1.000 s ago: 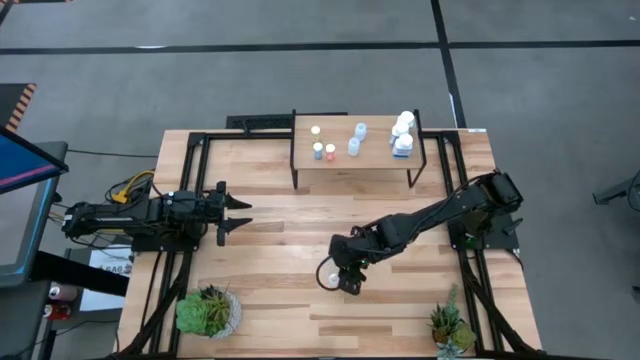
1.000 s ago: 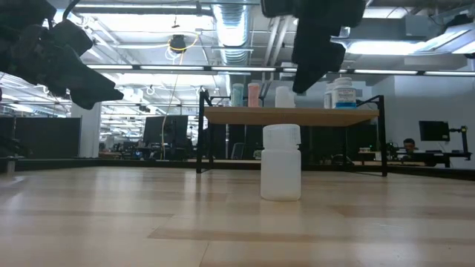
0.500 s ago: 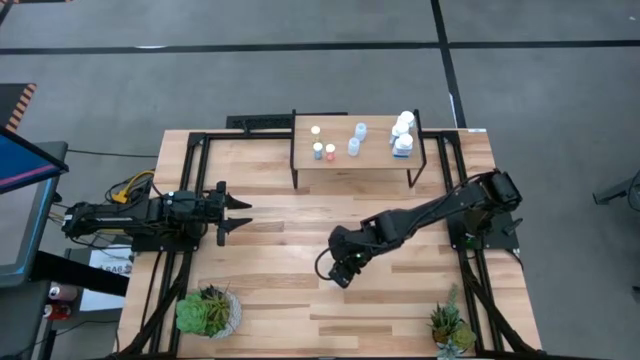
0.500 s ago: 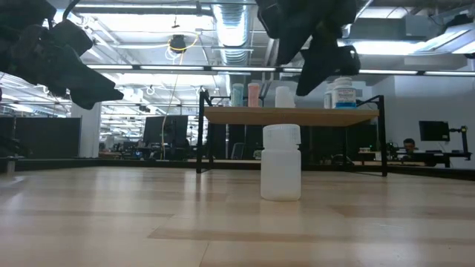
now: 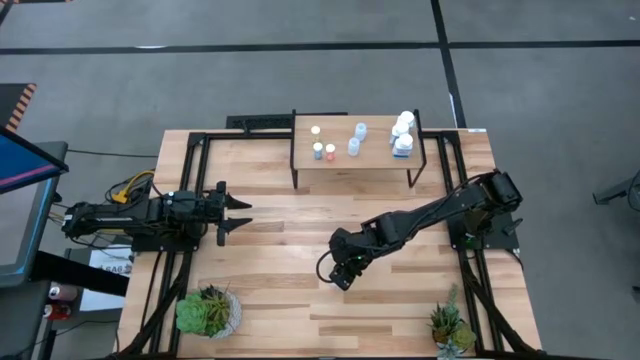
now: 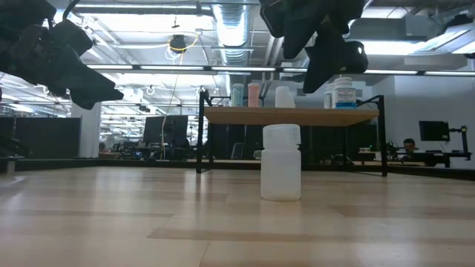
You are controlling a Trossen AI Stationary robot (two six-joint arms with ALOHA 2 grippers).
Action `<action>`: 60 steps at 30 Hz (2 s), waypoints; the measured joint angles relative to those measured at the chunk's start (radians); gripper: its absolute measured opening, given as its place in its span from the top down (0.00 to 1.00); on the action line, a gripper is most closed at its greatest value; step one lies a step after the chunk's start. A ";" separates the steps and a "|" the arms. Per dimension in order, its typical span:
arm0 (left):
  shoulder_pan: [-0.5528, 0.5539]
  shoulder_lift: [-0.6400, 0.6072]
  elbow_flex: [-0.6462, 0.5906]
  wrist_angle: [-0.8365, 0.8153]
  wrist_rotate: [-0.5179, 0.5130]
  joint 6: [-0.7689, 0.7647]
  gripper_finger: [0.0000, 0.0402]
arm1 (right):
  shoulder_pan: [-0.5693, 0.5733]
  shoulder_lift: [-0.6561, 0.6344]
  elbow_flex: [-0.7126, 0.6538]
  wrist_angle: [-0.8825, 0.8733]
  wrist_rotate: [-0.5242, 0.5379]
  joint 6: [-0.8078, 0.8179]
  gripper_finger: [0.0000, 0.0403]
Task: Pick and place medicine bottles onto shelf by color
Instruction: Put the transparent pill bottle on the shelf
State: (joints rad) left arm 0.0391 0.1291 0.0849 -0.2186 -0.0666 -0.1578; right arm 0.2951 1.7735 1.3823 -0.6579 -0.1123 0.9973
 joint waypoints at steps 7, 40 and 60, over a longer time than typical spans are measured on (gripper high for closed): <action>0.000 0.000 0.000 0.000 0.000 0.000 0.51 | 0.000 0.000 0.000 0.000 0.000 -0.001 0.37; 0.000 0.000 0.000 0.000 0.000 0.000 0.51 | 0.043 0.000 0.000 -0.033 -0.016 -0.577 0.37; 0.000 0.003 0.000 0.000 0.000 0.000 0.51 | 0.051 0.115 -0.001 -0.029 0.089 -0.553 0.43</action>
State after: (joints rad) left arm 0.0391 0.1322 0.0849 -0.2187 -0.0666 -0.1577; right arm 0.3462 1.8881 1.3815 -0.6865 -0.0231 0.4442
